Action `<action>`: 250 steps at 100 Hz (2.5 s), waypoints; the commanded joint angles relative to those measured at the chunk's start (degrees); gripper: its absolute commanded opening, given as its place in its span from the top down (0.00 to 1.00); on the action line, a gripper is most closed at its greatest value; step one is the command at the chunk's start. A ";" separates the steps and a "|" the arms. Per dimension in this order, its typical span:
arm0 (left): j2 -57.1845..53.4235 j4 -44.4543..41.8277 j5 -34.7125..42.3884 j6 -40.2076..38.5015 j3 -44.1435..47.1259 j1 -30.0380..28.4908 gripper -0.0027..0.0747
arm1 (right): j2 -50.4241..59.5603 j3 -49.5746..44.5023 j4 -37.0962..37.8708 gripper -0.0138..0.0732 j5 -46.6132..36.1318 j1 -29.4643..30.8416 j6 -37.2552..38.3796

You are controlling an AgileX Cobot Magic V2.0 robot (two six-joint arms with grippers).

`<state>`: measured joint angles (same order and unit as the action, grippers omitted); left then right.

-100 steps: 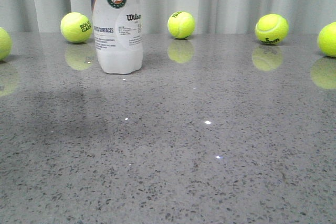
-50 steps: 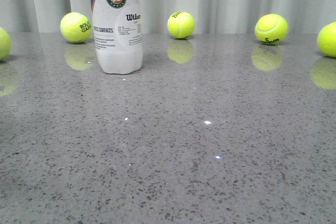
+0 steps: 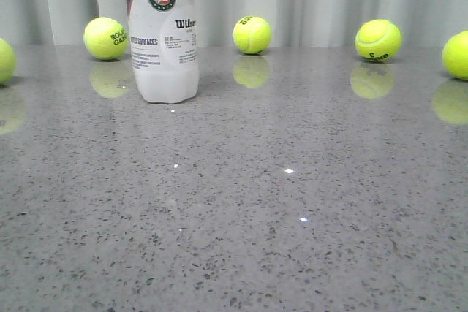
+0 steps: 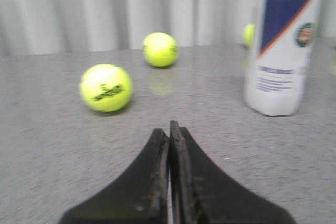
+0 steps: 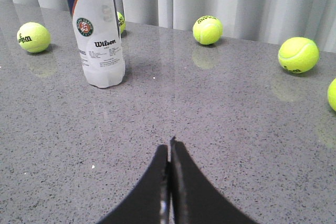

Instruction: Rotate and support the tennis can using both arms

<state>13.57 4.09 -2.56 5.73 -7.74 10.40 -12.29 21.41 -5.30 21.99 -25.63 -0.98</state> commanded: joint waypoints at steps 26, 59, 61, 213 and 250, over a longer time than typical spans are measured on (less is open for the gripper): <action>-15.45 -4.09 2.00 -5.73 10.48 -8.14 0.99 | -0.50 1.40 0.42 0.91 -4.07 0.39 -0.37; -15.79 -6.73 1.27 -8.87 10.33 -7.48 0.99 | -0.50 1.40 0.42 0.91 -4.09 0.39 -0.37; -15.79 -6.73 1.27 -8.87 10.33 -7.48 0.99 | -0.50 1.40 0.42 0.91 -4.09 0.39 -0.37; -15.79 -6.73 1.27 -8.87 10.33 -7.48 0.99 | 10.09 -23.07 9.53 0.91 -26.83 25.63 7.82; -15.79 -6.73 1.27 -8.87 10.33 -7.48 0.99 | 13.86 -23.13 8.81 0.91 -21.99 29.77 6.51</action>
<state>-0.30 -2.68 -5.77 -2.57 0.04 2.55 0.56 -1.45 3.60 3.89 3.69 6.64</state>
